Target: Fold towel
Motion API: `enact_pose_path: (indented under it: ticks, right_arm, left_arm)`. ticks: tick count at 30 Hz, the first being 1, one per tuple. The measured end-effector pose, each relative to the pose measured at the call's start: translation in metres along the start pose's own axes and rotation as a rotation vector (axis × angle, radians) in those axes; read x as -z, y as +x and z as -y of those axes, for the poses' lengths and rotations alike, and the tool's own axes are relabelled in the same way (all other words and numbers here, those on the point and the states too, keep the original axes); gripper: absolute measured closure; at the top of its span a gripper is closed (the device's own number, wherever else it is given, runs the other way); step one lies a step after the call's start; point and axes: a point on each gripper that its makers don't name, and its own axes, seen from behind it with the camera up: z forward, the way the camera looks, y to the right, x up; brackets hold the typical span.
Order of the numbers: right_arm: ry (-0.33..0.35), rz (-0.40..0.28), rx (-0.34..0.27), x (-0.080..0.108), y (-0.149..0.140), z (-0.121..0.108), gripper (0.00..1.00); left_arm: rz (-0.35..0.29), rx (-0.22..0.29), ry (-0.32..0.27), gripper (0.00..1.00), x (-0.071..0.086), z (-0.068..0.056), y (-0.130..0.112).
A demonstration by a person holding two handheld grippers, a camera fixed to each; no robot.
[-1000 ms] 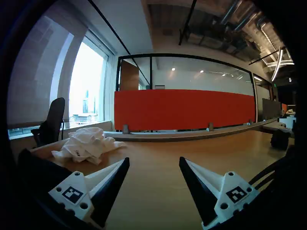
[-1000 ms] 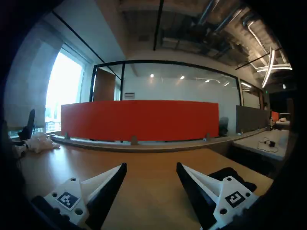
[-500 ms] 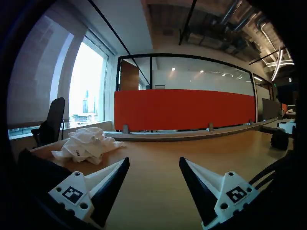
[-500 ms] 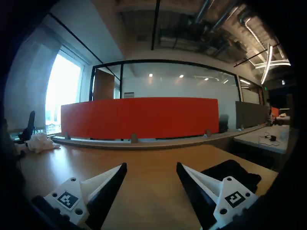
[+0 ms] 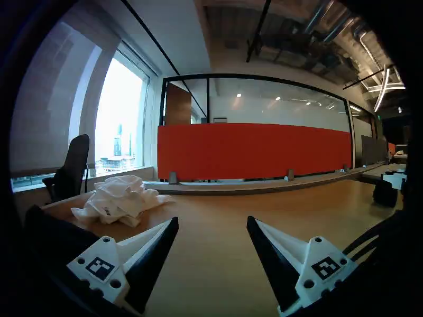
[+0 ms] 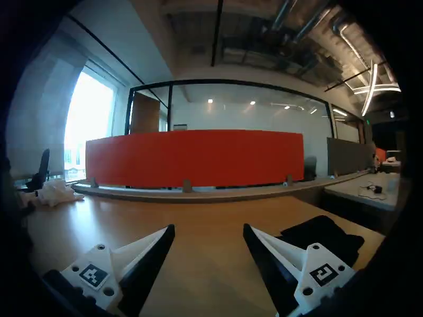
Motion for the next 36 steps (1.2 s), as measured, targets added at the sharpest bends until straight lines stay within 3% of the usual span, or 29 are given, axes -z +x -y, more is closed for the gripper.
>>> enact_pose_path:
  ticks: [36]
  right_arm:
    - [0.026, -0.008, 0.020, 0.0036, -0.0025, 0.0092, 0.00]
  left_arm:
    - [0.000, 0.000, 0.000, 0.04, 0.0000, -0.0004, -0.0004]
